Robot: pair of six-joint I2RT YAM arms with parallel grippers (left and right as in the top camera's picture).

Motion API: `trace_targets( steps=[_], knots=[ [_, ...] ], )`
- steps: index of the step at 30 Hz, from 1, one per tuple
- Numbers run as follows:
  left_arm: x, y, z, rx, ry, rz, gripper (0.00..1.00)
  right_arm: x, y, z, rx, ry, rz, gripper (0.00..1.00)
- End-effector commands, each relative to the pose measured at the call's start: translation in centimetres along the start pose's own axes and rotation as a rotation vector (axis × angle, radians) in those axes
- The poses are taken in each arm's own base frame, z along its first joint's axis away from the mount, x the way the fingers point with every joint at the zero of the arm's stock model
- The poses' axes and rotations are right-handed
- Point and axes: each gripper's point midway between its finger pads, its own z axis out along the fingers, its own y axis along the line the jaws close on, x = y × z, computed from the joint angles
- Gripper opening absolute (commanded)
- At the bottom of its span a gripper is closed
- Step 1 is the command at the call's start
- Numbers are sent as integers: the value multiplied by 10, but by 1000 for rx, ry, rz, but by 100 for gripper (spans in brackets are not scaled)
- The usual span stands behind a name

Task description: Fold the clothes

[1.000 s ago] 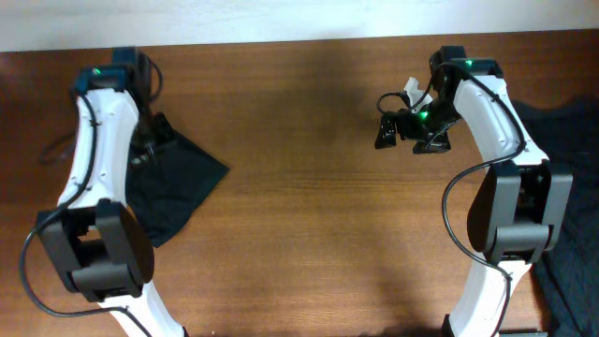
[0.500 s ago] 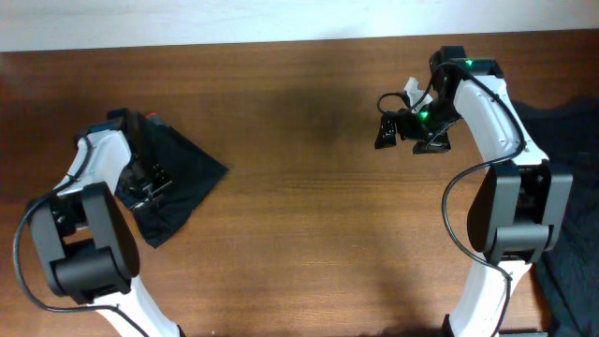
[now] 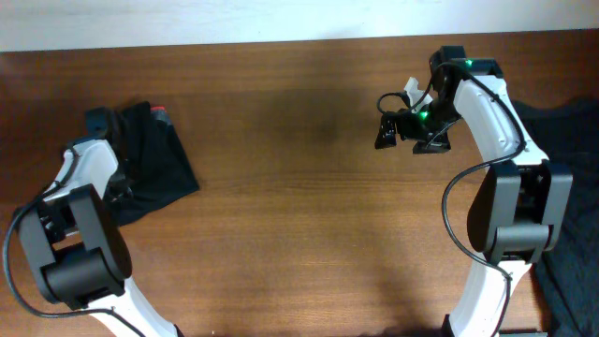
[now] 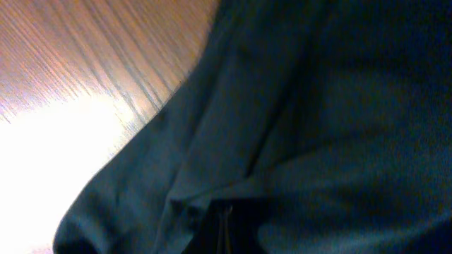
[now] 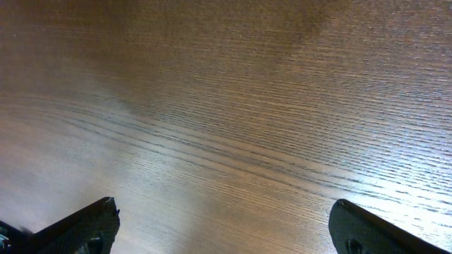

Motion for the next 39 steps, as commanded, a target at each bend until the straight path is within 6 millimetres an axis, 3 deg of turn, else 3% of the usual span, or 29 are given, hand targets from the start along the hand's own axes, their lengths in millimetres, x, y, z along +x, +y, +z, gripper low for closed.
trace_targets(
  steps=[1,6,12,15,17,23,29,34,39],
  knots=[
    [-14,15,10,-48,-49,18,1,-3,2,-12,8,-33,-17,99],
    [-40,13,0,-24,-111,42,1,-3,2,-12,8,-33,-17,99],
    [-79,5,-58,65,-165,28,0,-3,2,-12,8,-33,-16,99],
    [-76,-20,-87,246,-108,42,0,-3,2,-12,8,-33,-16,99],
    [-65,-30,-92,313,-54,48,0,-3,2,-12,8,-33,-17,99],
    [-10,-18,-69,246,143,9,0,-3,2,-12,8,-33,-16,99],
    [26,-22,-32,231,187,30,0,-3,2,-12,8,-33,-16,99],
    [39,-26,-4,246,150,23,0,-3,2,-12,8,-33,-16,99],
    [34,-24,11,226,76,11,0,-3,2,-12,8,-33,-16,99]
  ],
)
